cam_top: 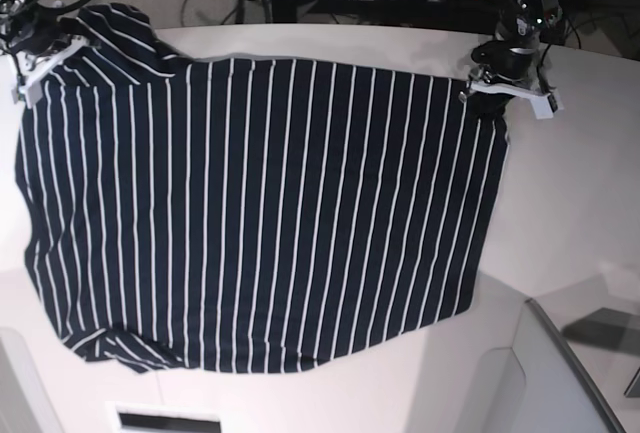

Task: Layout the t-shirt on the table in an organized manner, then fold the t-shirt properly
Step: 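Grasp the shirt's collar-side corners with both grippers, then fold the grasped shirt edge over toward the hem with both grippers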

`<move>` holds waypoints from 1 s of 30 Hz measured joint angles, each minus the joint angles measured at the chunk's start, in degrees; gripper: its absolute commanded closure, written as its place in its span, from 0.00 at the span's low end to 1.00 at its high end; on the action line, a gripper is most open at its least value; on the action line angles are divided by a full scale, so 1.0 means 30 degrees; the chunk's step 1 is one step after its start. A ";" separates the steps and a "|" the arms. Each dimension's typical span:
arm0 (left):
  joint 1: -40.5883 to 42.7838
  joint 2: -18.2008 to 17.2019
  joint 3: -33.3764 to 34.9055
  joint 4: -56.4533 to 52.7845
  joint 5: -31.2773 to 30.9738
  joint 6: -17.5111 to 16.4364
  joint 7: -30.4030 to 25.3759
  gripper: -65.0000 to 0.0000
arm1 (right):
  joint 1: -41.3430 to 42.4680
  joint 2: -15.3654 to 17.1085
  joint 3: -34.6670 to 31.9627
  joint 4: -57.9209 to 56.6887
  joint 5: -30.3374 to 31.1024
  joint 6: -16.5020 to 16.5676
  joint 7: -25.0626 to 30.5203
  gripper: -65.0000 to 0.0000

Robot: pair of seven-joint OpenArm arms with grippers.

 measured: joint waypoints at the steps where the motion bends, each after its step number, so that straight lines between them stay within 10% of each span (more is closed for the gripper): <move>1: 0.0000 0.0007 0.0007 0.0044 0.0000 0.0015 0.0015 1.00 | 0.0000 0.0000 0.0007 0.0000 0.0000 0.0000 0.0000 1.00; 30: 0.5231 0.0634 0.0189 0.9894 0.0721 0.0466 0.3402 1.00 | -0.1195 0.0554 -0.1333 0.7176 -0.0087 0.0066 -0.4874 1.00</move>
